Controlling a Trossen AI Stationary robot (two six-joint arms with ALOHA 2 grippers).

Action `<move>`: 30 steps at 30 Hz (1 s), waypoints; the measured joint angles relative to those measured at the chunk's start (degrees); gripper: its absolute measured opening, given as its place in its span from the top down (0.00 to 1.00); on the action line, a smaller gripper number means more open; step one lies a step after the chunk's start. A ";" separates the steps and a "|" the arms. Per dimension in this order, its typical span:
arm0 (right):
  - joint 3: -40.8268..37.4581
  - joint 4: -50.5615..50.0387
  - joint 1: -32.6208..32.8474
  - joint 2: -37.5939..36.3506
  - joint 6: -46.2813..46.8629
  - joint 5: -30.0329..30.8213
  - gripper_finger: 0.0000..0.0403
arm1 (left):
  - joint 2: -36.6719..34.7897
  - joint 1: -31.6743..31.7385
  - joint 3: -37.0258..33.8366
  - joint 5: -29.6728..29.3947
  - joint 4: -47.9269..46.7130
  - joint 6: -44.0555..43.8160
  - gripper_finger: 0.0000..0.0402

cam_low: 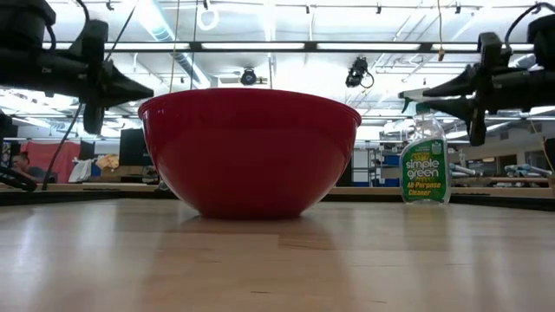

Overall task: Nest bowls inside each other
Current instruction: Return to Home Position

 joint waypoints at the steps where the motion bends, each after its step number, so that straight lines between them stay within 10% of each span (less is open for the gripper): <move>1: 0.07 -0.14 0.01 0.62 -0.21 0.63 0.77 | 0.00 0.00 0.00 -0.03 -1.43 -0.60 1.00; 11: 0.11 -0.62 0.07 1.83 -5.28 3.23 0.77 | 0.18 0.02 0.15 -1.51 -7.65 1.16 0.99; 20: 0.11 -0.20 0.07 1.81 -55.39 3.17 0.77 | 0.20 0.02 0.15 -1.51 -7.75 36.49 0.95; 30: 0.11 -0.21 0.07 1.83 -56.36 3.08 0.77 | 0.20 0.02 0.15 -1.51 -7.78 35.95 0.95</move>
